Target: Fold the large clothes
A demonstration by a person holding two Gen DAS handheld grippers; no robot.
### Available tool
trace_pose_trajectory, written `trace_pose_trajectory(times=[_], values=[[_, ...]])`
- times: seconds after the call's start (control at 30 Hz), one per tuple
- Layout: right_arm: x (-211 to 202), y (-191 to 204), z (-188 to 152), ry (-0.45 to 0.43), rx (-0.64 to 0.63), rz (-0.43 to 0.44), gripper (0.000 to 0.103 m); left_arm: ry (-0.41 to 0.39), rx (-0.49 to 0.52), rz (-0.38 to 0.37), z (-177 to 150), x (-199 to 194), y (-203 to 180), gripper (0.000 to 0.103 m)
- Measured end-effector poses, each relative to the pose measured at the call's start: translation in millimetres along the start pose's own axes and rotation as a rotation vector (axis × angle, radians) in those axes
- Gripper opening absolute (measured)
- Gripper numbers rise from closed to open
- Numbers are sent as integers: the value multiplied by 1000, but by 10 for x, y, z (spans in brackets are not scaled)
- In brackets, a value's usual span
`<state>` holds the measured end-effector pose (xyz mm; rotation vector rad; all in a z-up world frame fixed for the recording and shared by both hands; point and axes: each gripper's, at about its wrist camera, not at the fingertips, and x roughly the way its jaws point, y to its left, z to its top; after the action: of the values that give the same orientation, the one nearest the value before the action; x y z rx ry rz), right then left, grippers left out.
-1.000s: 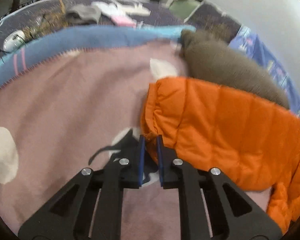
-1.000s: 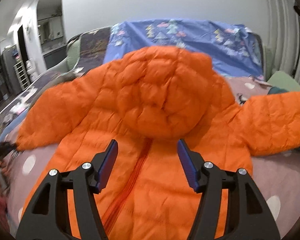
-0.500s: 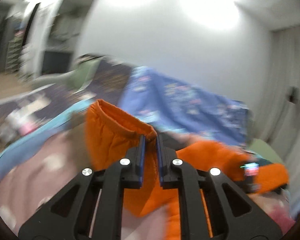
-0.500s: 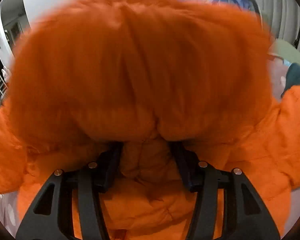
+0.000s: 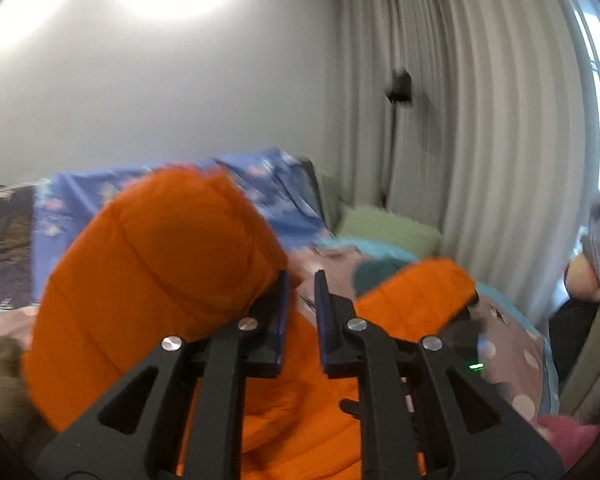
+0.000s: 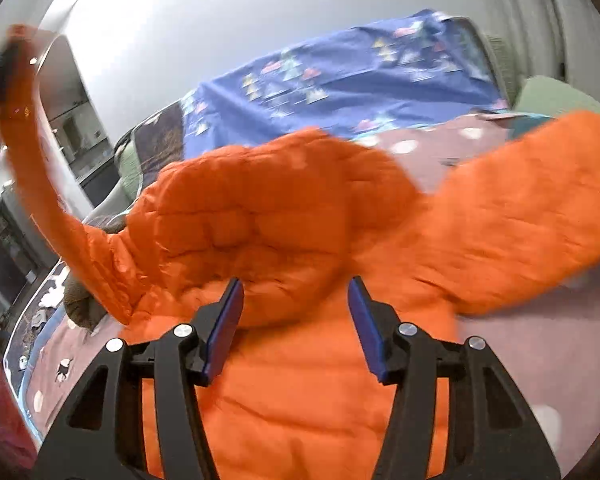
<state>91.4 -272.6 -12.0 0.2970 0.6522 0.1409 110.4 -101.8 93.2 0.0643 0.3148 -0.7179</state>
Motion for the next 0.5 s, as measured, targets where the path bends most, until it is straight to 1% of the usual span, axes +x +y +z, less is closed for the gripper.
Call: trace_pose_trajectory(times=[0.03, 0.07, 0.1, 0.13, 0.2, 0.23, 0.27, 0.33, 0.37, 0.4, 0.43, 0.47, 0.5], values=[[-43, -106, -21, 3, 9, -17, 61, 38, 5, -15, -66, 174, -42, 53], [-89, -215, -85, 10, 20, -44, 62, 95, 6, -11, -209, 415, -98, 65], [-125, -294, -135, 19, 28, -62, 62, 149, 8, -6, -341, 594, -118, 73], [-138, -345, -185, 28, 35, -71, 62, 227, 17, -10, -517, 797, -157, 71], [-132, -449, -268, 56, 56, -69, 62, 292, 24, -21, -755, 931, -170, 71], [-107, -465, -316, 73, 61, -64, 62, 299, 23, -23, -836, 926, -183, 71], [-85, -474, -329, 84, 60, -64, 62, 301, 17, -25, -899, 900, -154, 71], [-17, -438, -335, 99, 49, -56, 63, 285, -2, -22, -949, 695, -59, 71], [27, -398, -332, 105, 40, -41, 65, 272, -6, -9, -989, 554, -15, 71], [62, -385, -319, 109, 28, -24, 67, 252, -8, 23, -998, 358, 86, 71], [108, -348, -296, 112, 13, -5, 73, 239, -8, 57, -1009, 244, 182, 71], [193, -283, -237, 115, -12, 16, 76, 231, -8, 102, -1023, 147, 304, 71], [271, -234, -188, 114, -31, 22, 76, 229, -12, 142, -1061, 62, 447, 71]])
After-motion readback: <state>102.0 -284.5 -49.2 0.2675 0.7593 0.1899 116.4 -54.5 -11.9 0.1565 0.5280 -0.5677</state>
